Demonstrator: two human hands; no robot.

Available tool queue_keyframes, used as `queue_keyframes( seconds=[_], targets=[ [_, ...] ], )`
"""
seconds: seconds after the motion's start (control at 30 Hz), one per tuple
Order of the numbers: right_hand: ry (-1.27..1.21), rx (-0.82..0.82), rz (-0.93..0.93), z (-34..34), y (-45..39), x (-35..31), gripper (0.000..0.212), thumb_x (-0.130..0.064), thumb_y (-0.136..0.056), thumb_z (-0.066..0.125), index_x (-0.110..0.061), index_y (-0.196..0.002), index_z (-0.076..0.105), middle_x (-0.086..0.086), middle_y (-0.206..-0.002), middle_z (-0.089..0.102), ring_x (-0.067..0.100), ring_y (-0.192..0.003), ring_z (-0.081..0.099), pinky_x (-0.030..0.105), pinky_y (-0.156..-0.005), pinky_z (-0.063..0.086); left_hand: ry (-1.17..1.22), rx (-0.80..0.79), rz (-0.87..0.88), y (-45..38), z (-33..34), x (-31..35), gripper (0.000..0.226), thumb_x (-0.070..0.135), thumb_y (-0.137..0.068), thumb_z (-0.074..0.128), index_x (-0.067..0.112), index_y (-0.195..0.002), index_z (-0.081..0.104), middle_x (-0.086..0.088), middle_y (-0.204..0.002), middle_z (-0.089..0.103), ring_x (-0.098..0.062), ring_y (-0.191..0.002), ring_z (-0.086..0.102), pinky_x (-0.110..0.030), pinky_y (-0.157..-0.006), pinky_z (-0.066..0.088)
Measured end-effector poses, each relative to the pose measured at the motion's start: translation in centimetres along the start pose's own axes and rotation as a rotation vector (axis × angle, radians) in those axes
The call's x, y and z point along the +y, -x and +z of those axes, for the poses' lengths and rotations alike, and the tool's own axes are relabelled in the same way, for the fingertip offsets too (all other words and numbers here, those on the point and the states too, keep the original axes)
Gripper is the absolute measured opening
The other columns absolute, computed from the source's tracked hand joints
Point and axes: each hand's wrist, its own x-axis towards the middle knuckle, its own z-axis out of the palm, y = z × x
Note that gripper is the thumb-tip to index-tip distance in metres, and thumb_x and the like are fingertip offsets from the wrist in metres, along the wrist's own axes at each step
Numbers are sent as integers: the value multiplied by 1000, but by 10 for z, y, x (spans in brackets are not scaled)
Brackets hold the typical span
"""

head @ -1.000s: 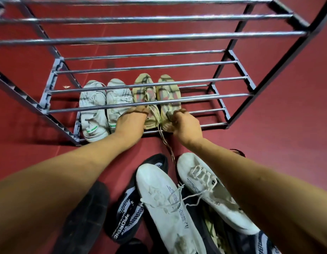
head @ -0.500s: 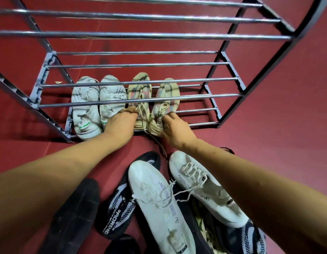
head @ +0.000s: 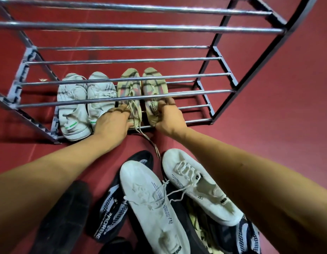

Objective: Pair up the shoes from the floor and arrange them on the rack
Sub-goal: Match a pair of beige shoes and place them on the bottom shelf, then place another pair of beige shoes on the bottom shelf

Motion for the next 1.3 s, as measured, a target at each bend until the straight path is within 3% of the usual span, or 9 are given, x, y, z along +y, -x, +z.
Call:
queue_keyframes(
  seconds=[0.23,0.33,0.53,0.67,0.77,0.9,1.1,1.2,1.3],
  targets=[
    [-412,-23,113,20,2,4,57,-7,-66,71,-14,-119,52,-1,-124,43,27,-105,57,37,-91,52,52,12,-33,-1,2,5,28,30,-96,57,9,-112,66,-3,-149,51,-38,-117,59,-45,-87,51],
    [-68,-51,185,11,9,32,87,-27,-61,76,-20,-137,34,9,-123,54,31,-107,60,40,-94,52,62,21,-13,4,5,2,29,30,-97,56,9,-115,64,-4,-153,46,-38,-119,58,-46,-87,51],
    [589,-141,-12,1,26,59,14,-20,-84,62,-11,-91,70,14,-94,72,36,-89,66,34,-67,42,-4,-4,0,16,8,0,23,27,-96,57,9,-109,63,-12,-143,54,-43,-114,58,-48,-87,51],
    [608,-182,-2,-3,30,48,14,-9,-81,61,-12,-87,73,12,-91,74,35,-86,70,31,-64,38,-50,-50,-32,29,-3,18,36,32,-90,63,10,-118,58,-20,-124,60,-44,-114,55,-49,-94,44],
    [565,-248,38,-14,37,43,22,-11,-82,59,-8,-100,71,16,-105,71,37,-98,68,36,-73,49,95,101,178,73,-8,38,46,30,-87,64,14,-129,54,-14,-138,49,-37,-124,46,-51,-101,39],
    [502,-265,-13,-24,62,32,46,-20,-80,65,-10,-124,56,19,-127,56,40,-119,52,43,-91,48,448,234,622,187,-7,72,17,20,-91,63,11,-105,63,-12,-108,61,-31,-91,60,-42,-79,48],
    [503,-306,-31,-47,91,23,41,-24,-83,61,-14,-122,60,13,-119,67,30,-99,65,42,-81,55,267,-410,1040,311,10,97,45,56,-95,47,16,-106,65,-1,-95,62,-24,-84,60,-37,-68,52],
    [423,-177,-126,-59,103,14,47,-8,-83,50,-18,-129,56,9,-124,65,30,-107,62,44,-84,55,76,-742,878,340,18,104,101,86,-75,34,16,-147,38,-3,-135,53,-26,-117,55,-41,-99,44],
    [401,-127,-219,-68,113,0,53,-7,-80,48,-15,-132,54,14,-129,57,35,-118,52,46,-93,48,208,-872,456,369,15,135,121,101,-49,40,25,-143,29,0,-137,55,-27,-122,58,-42,-101,44]
  ],
)
